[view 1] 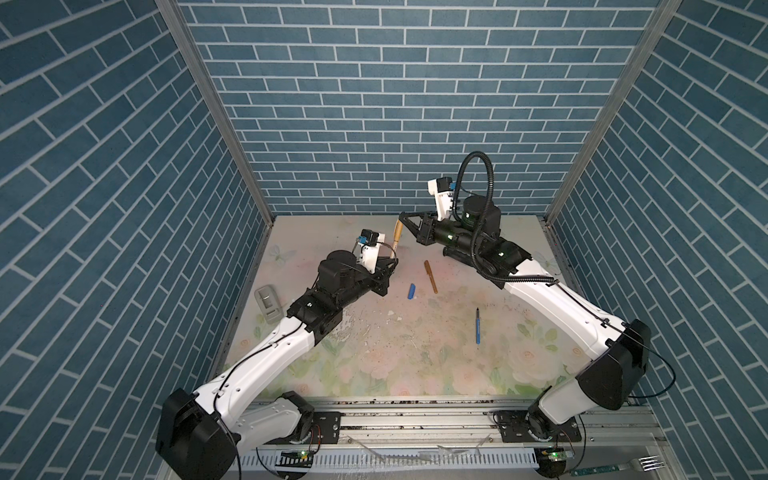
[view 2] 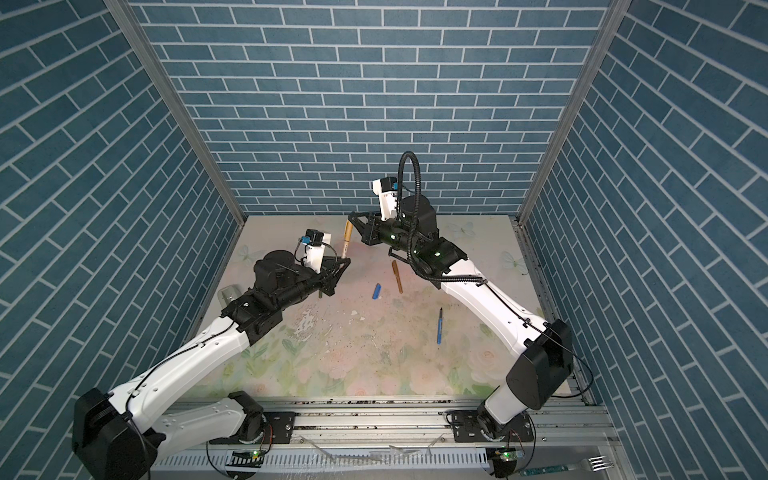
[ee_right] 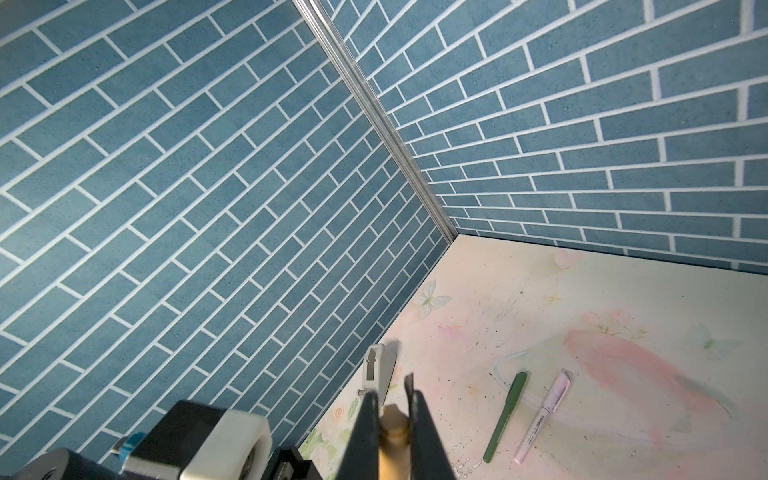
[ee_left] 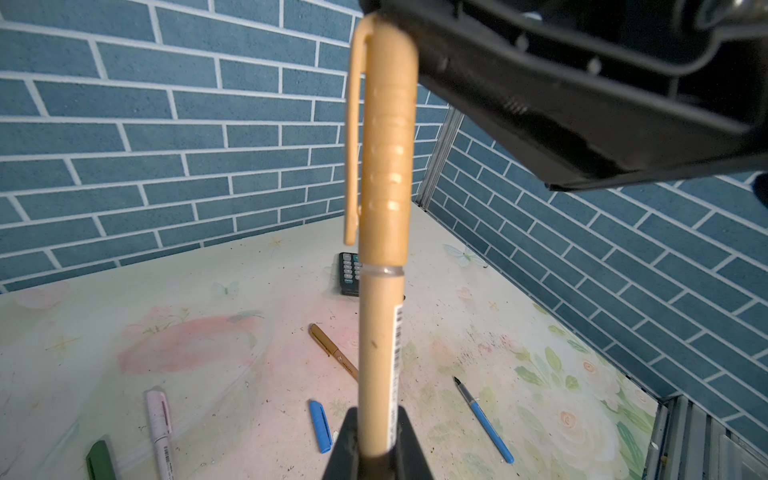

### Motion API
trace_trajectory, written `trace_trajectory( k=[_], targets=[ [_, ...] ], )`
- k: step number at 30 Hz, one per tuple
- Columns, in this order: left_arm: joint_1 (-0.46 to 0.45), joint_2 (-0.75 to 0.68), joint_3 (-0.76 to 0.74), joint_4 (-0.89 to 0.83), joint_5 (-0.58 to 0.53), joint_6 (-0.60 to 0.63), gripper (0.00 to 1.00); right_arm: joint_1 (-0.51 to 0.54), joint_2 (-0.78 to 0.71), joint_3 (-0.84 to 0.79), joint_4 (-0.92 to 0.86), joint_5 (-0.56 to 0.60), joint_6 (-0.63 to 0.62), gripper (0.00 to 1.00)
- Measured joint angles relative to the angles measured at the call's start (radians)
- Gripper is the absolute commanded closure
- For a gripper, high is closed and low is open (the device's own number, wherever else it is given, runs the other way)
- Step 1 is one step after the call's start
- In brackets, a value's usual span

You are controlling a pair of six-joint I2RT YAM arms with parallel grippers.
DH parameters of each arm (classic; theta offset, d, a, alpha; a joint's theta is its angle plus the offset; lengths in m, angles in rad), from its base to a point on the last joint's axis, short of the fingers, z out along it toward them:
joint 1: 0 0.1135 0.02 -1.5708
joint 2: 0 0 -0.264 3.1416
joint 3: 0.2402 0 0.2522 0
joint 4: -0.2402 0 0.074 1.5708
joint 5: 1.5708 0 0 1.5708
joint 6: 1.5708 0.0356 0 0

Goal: Insert the pens into the pen caps

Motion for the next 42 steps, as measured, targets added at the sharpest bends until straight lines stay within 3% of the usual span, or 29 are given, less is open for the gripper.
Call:
trace_trajectory(
  k=[18, 21, 24, 28, 35, 42],
  targets=[
    [0.043, 0.022, 0.032, 0.013, 0.076, 0.043, 1.0, 0.0, -0.013, -0.065, 0.143, -0.002, 0.037, 1.0],
    [0.047, 0.027, 0.035, 0.016, 0.091, 0.042, 1.0, 0.001, -0.016, -0.057, 0.134, 0.003, 0.037, 0.91],
    [0.048, 0.027, 0.035, 0.03, 0.11, 0.026, 1.0, 0.001, -0.018, -0.02, 0.078, 0.007, 0.035, 0.75],
    [0.069, 0.001, 0.014, 0.209, 0.098, -0.038, 1.0, 0.039, -0.024, 0.028, -0.106, -0.021, 0.01, 0.62],
    [0.074, -0.074, -0.134, 0.295, 0.09, -0.131, 1.0, 0.055, -0.095, 0.058, -0.254, 0.015, -0.059, 0.6],
    [0.074, -0.058, -0.14, 0.249, 0.089, -0.178, 1.0, 0.052, -0.178, 0.031, -0.29, 0.064, -0.08, 0.6]
  ],
)
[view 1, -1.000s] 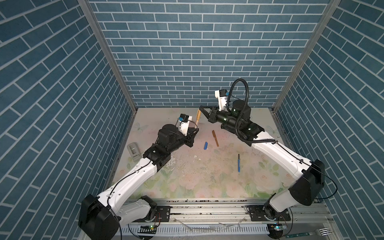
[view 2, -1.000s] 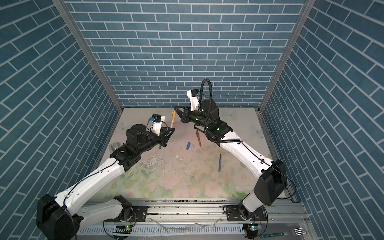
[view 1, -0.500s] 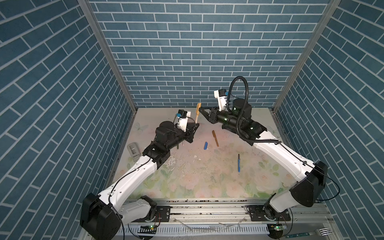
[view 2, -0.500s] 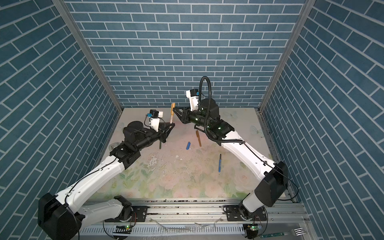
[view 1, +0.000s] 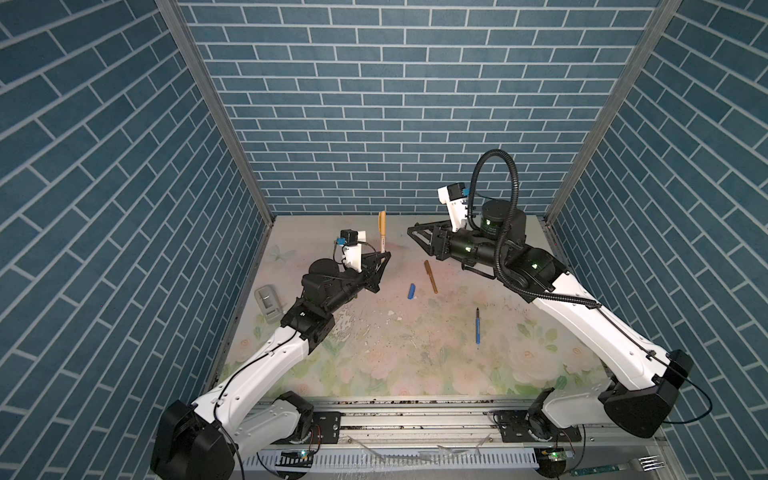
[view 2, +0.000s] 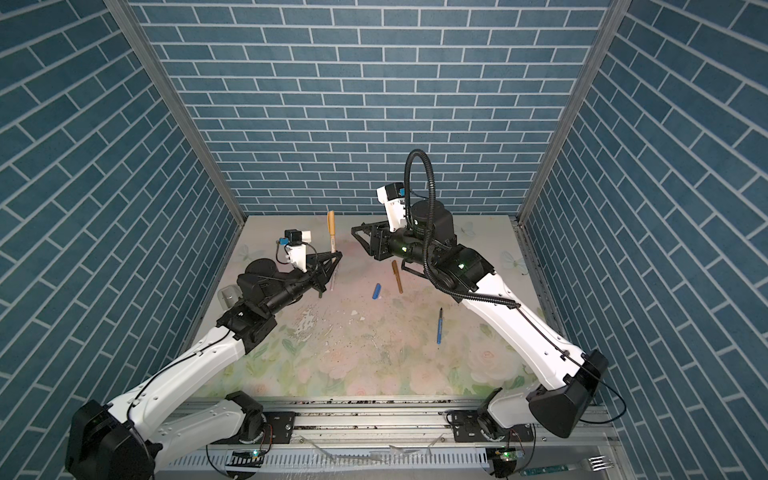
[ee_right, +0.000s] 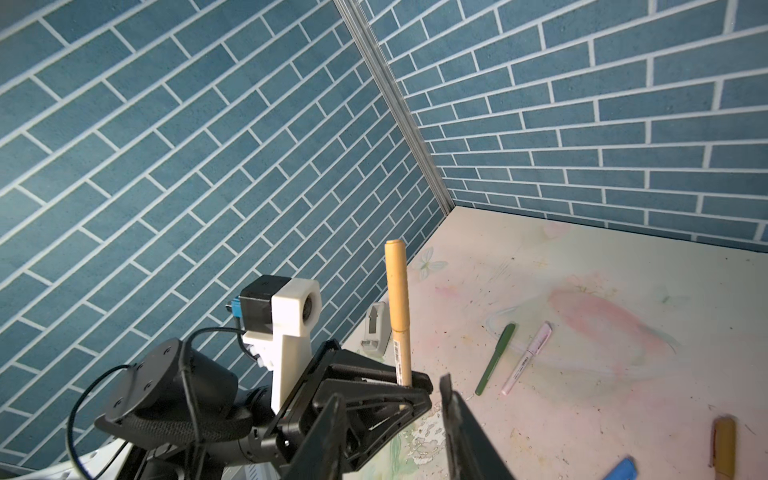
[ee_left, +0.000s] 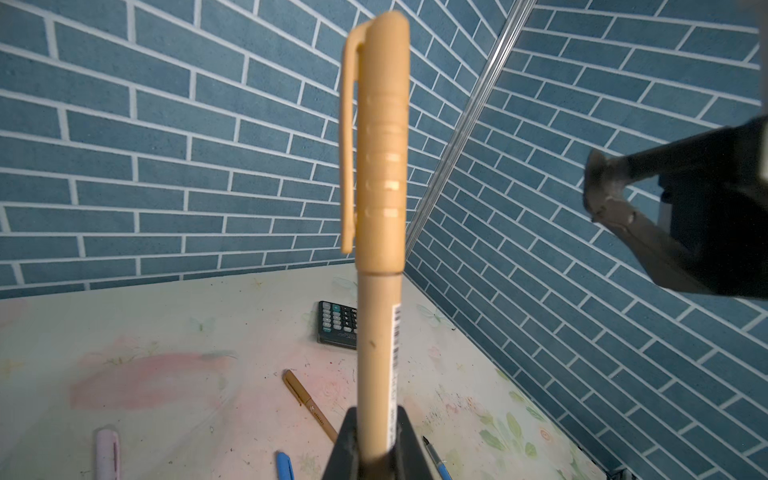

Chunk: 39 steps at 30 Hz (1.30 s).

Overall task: Insert the pens into the pen caps
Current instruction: 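Lower the capped tan pen with the left gripper while the right gripper withdraws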

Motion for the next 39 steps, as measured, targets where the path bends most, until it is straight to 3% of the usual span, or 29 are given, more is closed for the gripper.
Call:
trace_trajectory(
  k=[3, 9, 20, 31, 39],
  targets=[
    [0.0, 0.043, 0.036, -0.069, -0.013, -0.018, 1.0, 0.0, -0.008, -0.035, -0.014, 0.022, -0.005, 0.6],
    [0.0, 0.285, 0.193, -0.293, -0.096, -0.079, 1.0, -0.029, -0.03, -0.129, -0.042, 0.053, -0.018, 0.6],
    [0.0, 0.707, 0.384, -0.598, -0.188, -0.13, 1.0, -0.174, -0.124, -0.357, -0.082, 0.091, 0.013, 0.6],
    [0.0, 0.885, 0.502, -0.666, -0.208, -0.131, 0.99, -0.229, -0.209, -0.48, -0.115, 0.134, 0.036, 0.6],
    [0.0, 0.927, 0.546, -0.715, -0.207, -0.13, 0.89, -0.244, -0.213, -0.489, -0.117, 0.137, 0.039, 0.6]
  ],
)
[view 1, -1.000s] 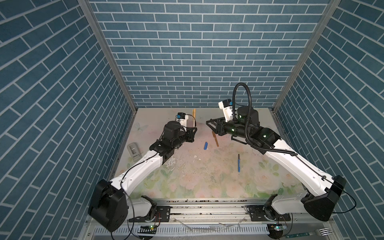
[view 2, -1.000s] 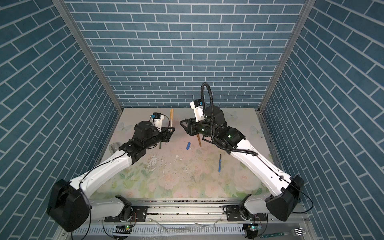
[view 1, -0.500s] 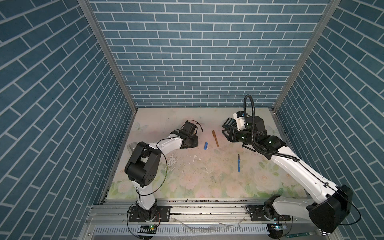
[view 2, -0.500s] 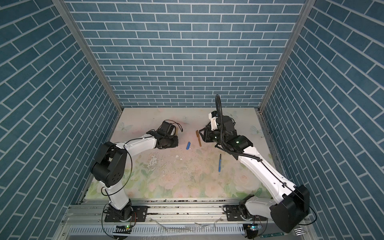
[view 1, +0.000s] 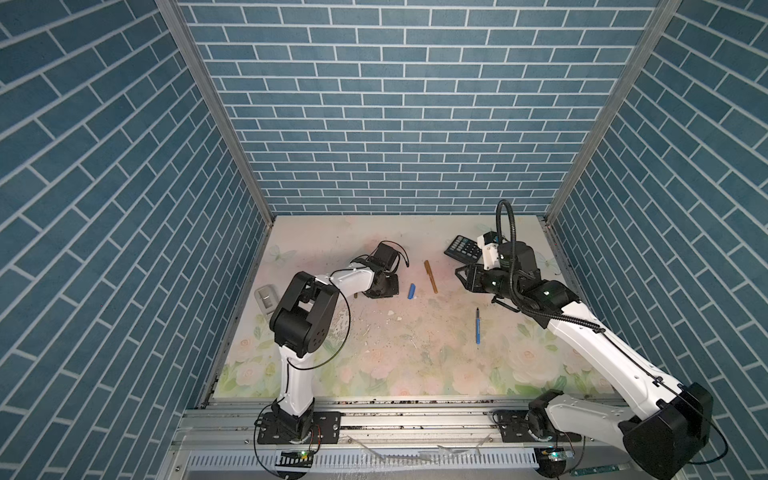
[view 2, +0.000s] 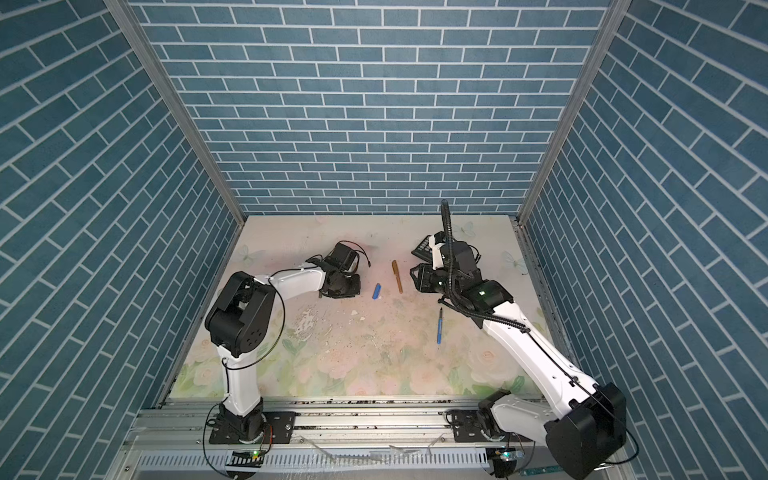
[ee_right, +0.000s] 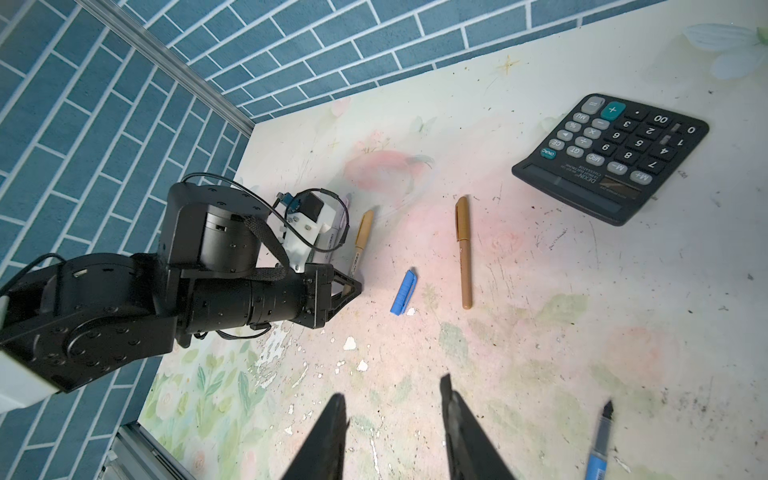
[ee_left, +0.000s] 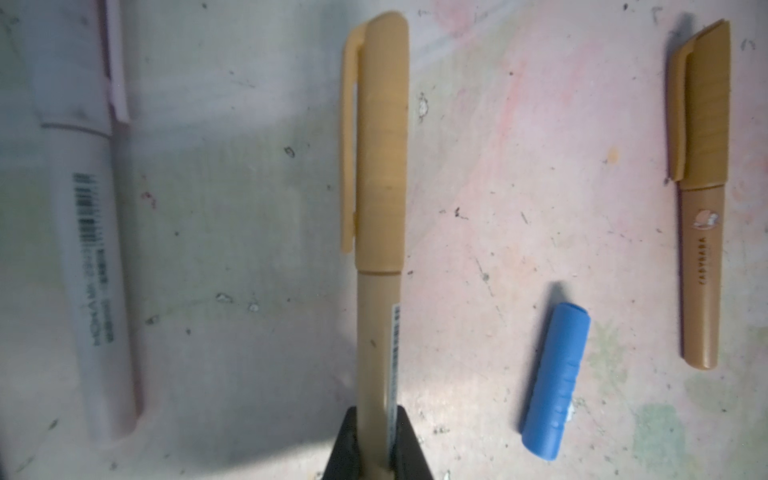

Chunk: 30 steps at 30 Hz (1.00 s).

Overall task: Insert the pens into the pen caps
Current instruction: 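Lower the capped tan pen with the left gripper while the right gripper withdraws, then release the tan pen on the table and lift the left gripper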

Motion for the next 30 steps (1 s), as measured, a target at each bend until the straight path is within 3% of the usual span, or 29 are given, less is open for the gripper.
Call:
trace_trajectory(
  k=[14, 20, 30],
  targets=[
    [0.0, 0.027, 0.048, -0.05, 0.023, 0.025, 0.67, -0.003, -0.027, -0.03, 0.01, -0.003, 0.019, 0.6],
    [0.0, 0.008, 0.048, -0.079, 0.008, 0.029, 0.64, -0.003, -0.034, -0.03, 0.011, -0.003, 0.019, 0.6],
    [0.0, -0.195, 0.048, -0.093, 0.042, 0.088, 0.6, -0.005, -0.034, -0.03, -0.01, 0.043, 0.018, 0.58]
  ],
)
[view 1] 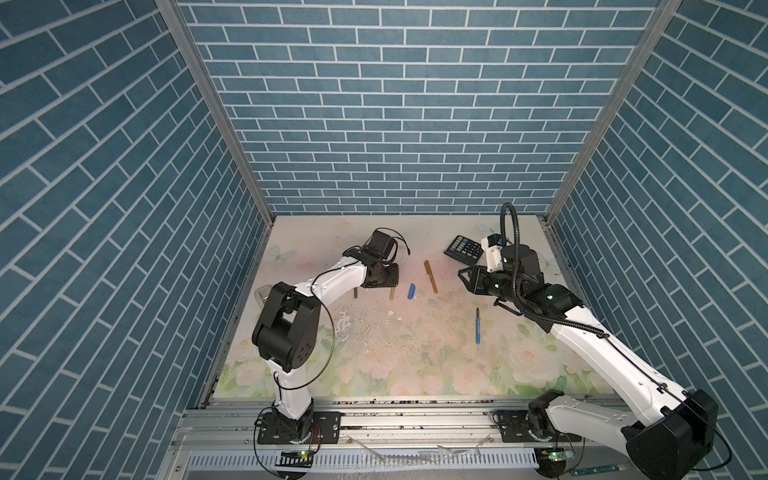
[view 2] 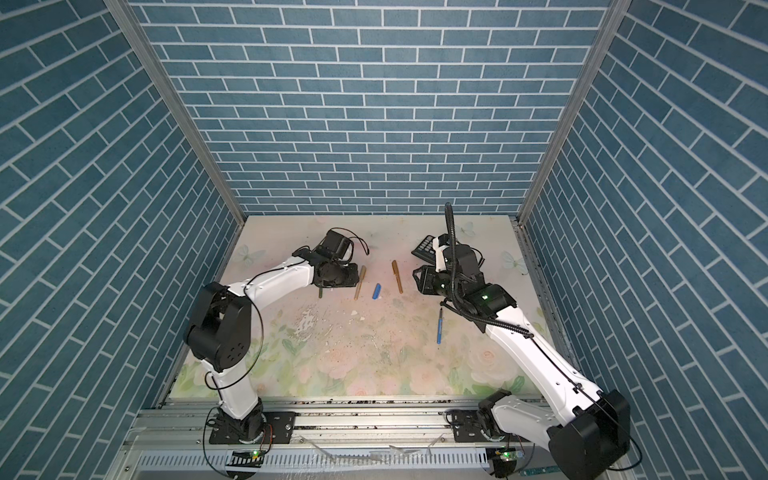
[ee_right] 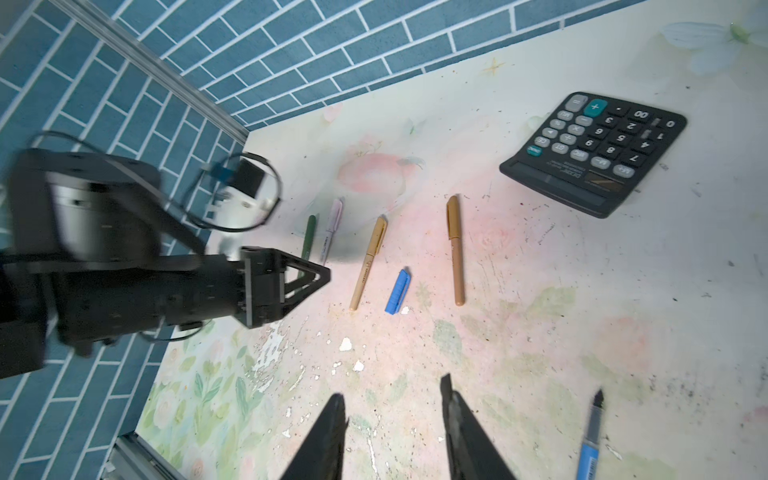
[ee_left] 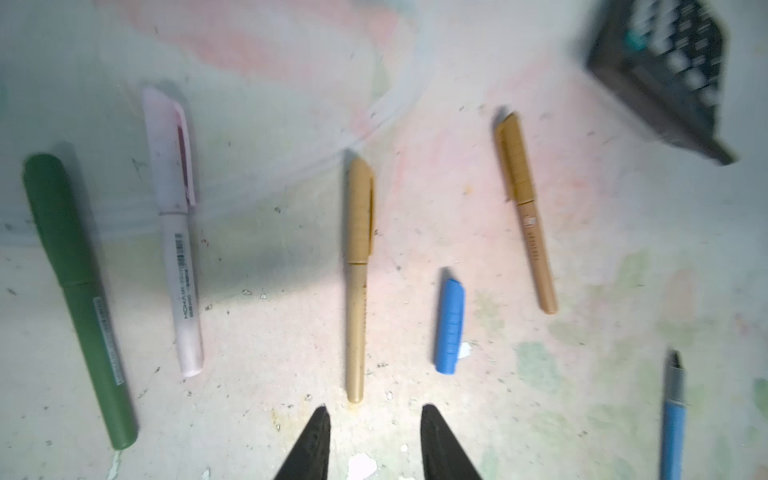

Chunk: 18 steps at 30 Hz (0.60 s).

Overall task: Insert the pens into the pen caps
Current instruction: 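Release the tan pen on the table and lift the left gripper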

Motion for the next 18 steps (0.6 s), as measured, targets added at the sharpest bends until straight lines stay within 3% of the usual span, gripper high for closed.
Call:
trace_trajectory(
  k=[3, 4, 7, 14, 18],
  targets=[
    [0.0, -0.103, -0.01, 0.03, 0.033, 0.029, 0.58, 0.0, 0.0, 0.001, -0.029, 0.052, -0.005, 0.51],
    [0.0, -0.151, -0.027, 0.054, 0.043, 0.039, 0.57, 0.0, 0.001, 0.001, -0.038, 0.067, -0.013, 0.45],
    [0.0, -0.316, -0.135, 0.157, 0.062, 0.056, 0.51, 0.0, 0.001, 0.0, -0.055, 0.116, -0.027, 0.36],
    [0.001, -0.647, -0.496, 0.453, 0.043, 0.025, 0.28, -0.008, -0.039, -0.079, -0.05, 0.211, -0.031, 0.43],
    [0.005, -0.743, -0.645, 0.529, 0.002, -0.023, 0.09, -0.018, 0.026, -0.043, -0.123, 0.232, -0.031, 0.6]
  ],
)
